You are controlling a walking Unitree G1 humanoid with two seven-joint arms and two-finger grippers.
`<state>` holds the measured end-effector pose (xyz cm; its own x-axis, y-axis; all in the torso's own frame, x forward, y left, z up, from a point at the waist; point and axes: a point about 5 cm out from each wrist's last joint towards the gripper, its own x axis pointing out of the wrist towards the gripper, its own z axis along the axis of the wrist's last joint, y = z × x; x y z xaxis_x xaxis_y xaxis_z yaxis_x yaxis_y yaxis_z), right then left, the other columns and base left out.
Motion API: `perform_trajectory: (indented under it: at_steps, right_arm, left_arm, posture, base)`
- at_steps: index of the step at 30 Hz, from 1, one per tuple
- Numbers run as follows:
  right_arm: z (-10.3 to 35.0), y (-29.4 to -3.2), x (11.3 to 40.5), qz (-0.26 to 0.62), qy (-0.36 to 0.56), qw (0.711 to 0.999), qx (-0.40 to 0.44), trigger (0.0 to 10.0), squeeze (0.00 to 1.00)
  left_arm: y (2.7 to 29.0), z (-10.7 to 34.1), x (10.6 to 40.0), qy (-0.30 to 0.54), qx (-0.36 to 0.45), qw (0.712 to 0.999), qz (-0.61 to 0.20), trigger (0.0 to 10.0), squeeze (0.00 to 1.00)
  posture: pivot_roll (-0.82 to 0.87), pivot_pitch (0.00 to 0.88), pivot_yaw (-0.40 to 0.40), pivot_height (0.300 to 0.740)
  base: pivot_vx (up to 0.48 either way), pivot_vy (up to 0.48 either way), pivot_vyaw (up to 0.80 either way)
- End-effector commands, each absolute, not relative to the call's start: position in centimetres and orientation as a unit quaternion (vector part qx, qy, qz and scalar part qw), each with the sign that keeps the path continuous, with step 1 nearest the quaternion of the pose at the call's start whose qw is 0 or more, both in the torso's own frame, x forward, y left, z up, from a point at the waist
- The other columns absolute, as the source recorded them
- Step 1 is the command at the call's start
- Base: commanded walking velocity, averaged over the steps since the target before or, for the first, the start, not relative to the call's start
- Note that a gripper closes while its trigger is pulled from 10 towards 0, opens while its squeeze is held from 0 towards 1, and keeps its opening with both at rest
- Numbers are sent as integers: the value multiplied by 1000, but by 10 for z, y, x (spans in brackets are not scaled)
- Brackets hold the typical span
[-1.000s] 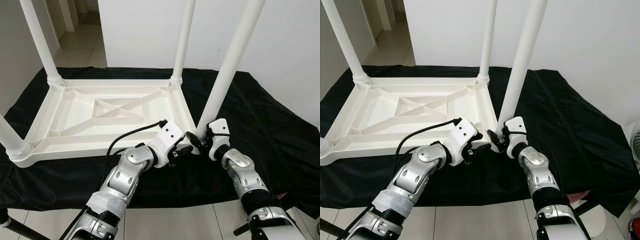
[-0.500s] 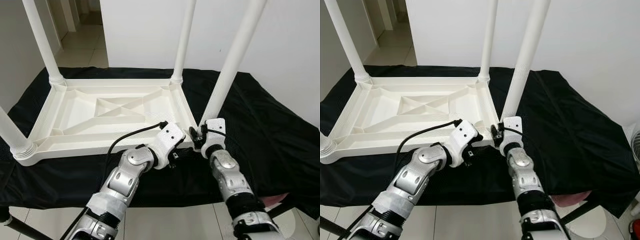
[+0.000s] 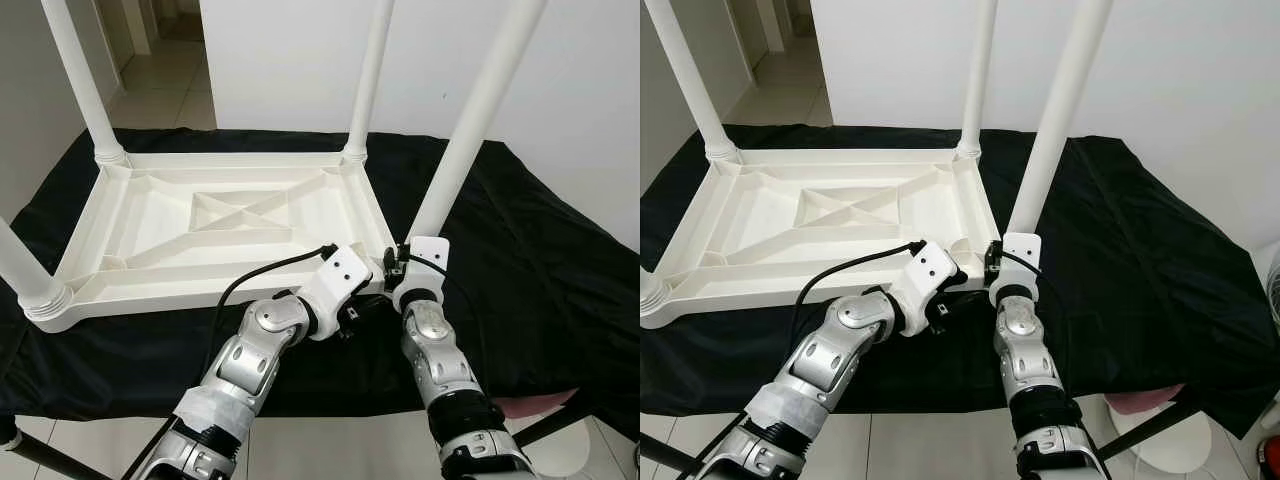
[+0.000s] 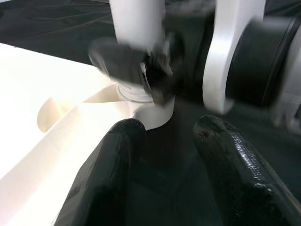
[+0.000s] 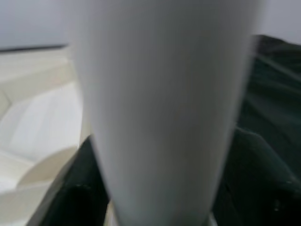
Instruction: Building children table
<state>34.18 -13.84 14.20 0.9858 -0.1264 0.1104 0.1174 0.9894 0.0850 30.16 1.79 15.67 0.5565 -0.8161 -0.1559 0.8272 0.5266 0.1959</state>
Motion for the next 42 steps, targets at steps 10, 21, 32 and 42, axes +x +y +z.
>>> perform_trajectory:
  at_steps: [10, 21, 32, 42]
  right_arm:
    - [129, -159, 310, -77, -77, 994, 31, 10000, 1000]
    - [111, -154, 272, 20, -68, 997, 0, 5529, 0]
    - [117, -134, 276, 88, -72, 993, 26, 0, 0]
    - [133, -139, 295, 103, -87, 991, 8, 10000, 0]
  left_arm:
    - [17, 153, 301, 22, 138, 881, -452, 10000, 0]
    - [18, 153, 298, 23, 133, 878, -459, 10000, 0]
    - [17, 156, 280, 9, 139, 840, -524, 10000, 0]
    - [35, 164, 285, 2, 140, 837, -529, 10000, 0]
  posture:
    - [30, 26, -48, 740]
    - [22, 31, -44, 740]
    - [40, 27, -41, 740]
    - [43, 27, -48, 740]
  base:
    - [0, 0, 0]
    - [0, 0, 0]
    - [0, 0, 0]
    - [0, 0, 0]
